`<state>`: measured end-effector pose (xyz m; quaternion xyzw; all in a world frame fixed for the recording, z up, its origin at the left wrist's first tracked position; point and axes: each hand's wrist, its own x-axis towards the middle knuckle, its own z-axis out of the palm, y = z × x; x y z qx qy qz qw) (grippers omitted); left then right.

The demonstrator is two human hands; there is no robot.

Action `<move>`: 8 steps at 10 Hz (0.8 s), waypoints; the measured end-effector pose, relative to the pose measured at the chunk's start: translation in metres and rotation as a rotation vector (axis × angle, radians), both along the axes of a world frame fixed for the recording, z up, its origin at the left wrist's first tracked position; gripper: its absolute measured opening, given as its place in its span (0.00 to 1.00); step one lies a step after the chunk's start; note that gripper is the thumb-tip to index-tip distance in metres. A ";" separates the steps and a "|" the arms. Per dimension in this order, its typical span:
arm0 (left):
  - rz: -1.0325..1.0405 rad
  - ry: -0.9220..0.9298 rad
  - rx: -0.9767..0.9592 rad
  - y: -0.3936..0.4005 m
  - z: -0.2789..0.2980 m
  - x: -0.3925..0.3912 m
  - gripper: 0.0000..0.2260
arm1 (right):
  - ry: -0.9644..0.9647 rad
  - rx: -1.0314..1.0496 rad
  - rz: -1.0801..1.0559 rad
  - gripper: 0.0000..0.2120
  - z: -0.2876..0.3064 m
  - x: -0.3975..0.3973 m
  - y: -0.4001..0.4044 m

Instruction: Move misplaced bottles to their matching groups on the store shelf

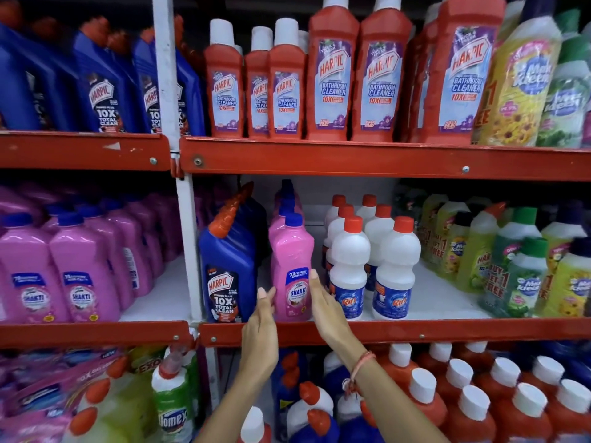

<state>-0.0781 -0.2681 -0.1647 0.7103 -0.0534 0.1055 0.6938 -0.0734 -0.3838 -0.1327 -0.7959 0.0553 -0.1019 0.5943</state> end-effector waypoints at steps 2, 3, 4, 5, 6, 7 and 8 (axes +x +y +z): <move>-0.003 0.021 0.060 0.012 0.010 0.002 0.36 | -0.038 -0.081 0.020 0.37 -0.005 -0.015 0.000; 0.044 0.001 0.065 0.015 0.009 0.002 0.39 | -0.046 -0.057 0.004 0.37 -0.009 -0.016 -0.002; 0.042 -0.009 0.043 0.016 0.010 -0.003 0.36 | -0.041 -0.052 0.022 0.35 -0.010 -0.017 -0.003; 0.045 -0.015 0.059 0.015 0.010 -0.006 0.37 | -0.041 -0.056 0.062 0.36 -0.012 -0.014 -0.006; 0.048 -0.022 0.132 0.017 0.007 0.000 0.38 | -0.029 -0.039 0.099 0.37 -0.013 -0.012 -0.010; 0.092 -0.100 0.275 0.013 0.013 -0.005 0.24 | -0.086 -0.049 0.154 0.35 -0.008 -0.015 -0.019; 0.259 -0.341 0.339 0.007 0.024 -0.015 0.17 | -0.234 -0.082 0.084 0.19 0.013 -0.024 -0.039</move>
